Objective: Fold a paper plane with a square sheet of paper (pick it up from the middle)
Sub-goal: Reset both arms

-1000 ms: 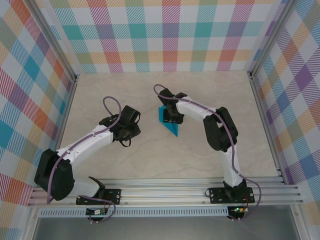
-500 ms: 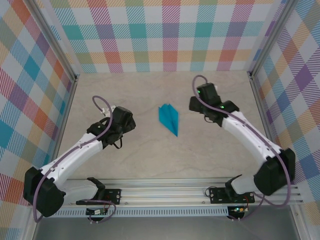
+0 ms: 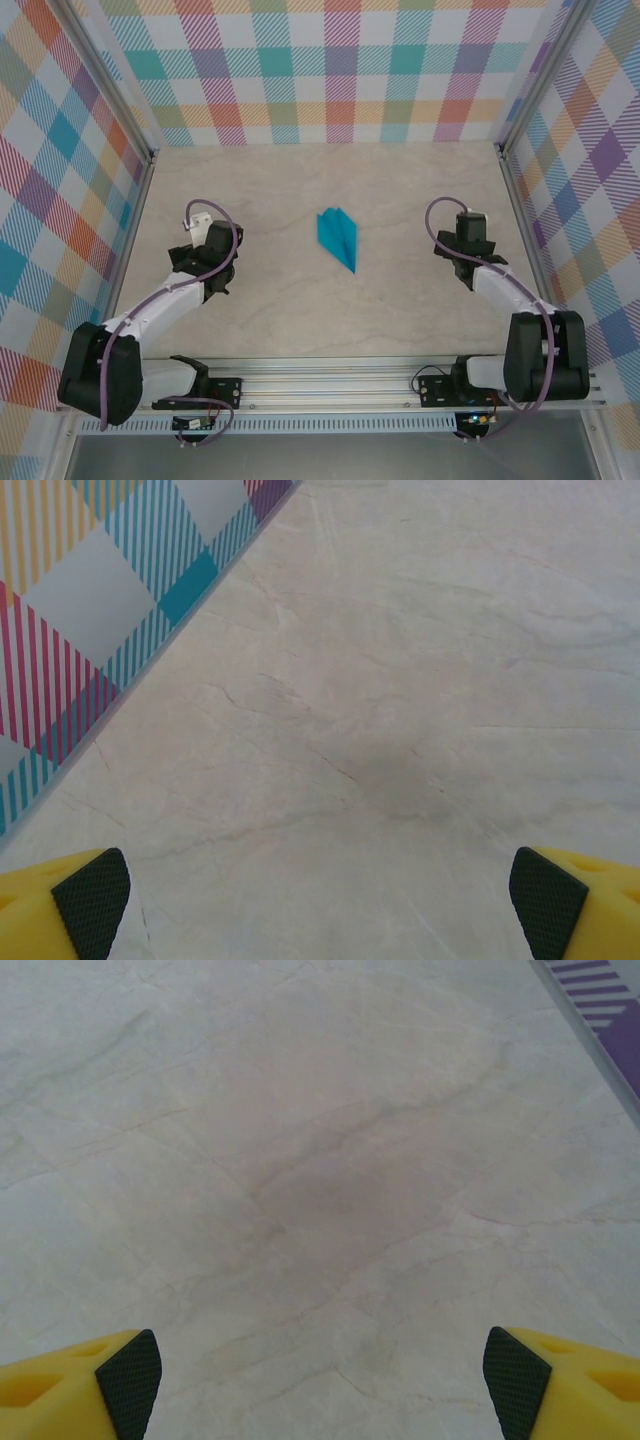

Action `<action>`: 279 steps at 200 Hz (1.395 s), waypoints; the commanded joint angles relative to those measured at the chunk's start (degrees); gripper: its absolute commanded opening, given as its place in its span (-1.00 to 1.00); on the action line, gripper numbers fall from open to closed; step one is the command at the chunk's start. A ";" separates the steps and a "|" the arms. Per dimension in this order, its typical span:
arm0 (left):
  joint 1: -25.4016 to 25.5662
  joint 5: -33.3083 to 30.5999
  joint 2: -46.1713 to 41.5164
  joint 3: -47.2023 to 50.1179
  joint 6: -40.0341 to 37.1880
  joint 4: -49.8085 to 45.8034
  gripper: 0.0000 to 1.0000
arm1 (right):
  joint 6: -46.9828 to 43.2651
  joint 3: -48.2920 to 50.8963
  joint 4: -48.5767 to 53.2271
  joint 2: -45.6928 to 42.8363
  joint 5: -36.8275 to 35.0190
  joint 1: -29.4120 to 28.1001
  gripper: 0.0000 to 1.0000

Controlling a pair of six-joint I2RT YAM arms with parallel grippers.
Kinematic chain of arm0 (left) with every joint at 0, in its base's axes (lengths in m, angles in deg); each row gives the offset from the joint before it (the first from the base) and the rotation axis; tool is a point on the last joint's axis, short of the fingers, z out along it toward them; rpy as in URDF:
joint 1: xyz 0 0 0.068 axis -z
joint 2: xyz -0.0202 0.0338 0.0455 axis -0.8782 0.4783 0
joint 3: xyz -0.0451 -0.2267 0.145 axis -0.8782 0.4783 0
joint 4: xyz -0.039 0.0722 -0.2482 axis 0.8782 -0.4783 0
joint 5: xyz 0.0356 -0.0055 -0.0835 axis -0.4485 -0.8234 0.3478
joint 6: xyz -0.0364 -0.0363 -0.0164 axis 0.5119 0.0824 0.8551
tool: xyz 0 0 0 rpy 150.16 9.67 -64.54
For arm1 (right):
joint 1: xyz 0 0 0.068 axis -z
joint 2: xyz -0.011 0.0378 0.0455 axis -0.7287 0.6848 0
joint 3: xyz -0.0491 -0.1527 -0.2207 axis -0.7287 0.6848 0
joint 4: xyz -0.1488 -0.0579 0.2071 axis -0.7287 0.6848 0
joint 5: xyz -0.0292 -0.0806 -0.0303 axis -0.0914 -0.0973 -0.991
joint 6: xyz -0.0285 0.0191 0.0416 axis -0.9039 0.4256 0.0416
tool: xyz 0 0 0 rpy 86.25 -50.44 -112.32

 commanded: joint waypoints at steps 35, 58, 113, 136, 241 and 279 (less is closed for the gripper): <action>-3.80 10.97 6.65 8.75 -14.99 34.74 1.00 | -4.63 6.46 -31.19 6.86 9.37 1.28 0.74; -5.14 14.63 9.86 9.86 -17.33 41.36 1.00 | -5.56 6.81 -33.84 9.32 15.97 2.63 0.74; -9.87 27.78 16.69 16.44 -17.47 58.15 1.00 | -8.37 13.84 -49.42 12.31 24.03 3.10 0.76; -12.27 32.42 18.85 13.90 -16.32 55.16 1.00 | -8.03 13.22 -48.34 12.49 23.00 3.09 0.78; -13.22 33.45 18.89 14.03 -15.93 55.26 1.00 | -8.16 12.56 -47.53 12.68 18.99 1.78 0.99; -13.17 33.47 18.85 14.03 -15.94 55.20 1.00 | -8.14 12.32 -47.09 12.67 19.27 1.82 0.99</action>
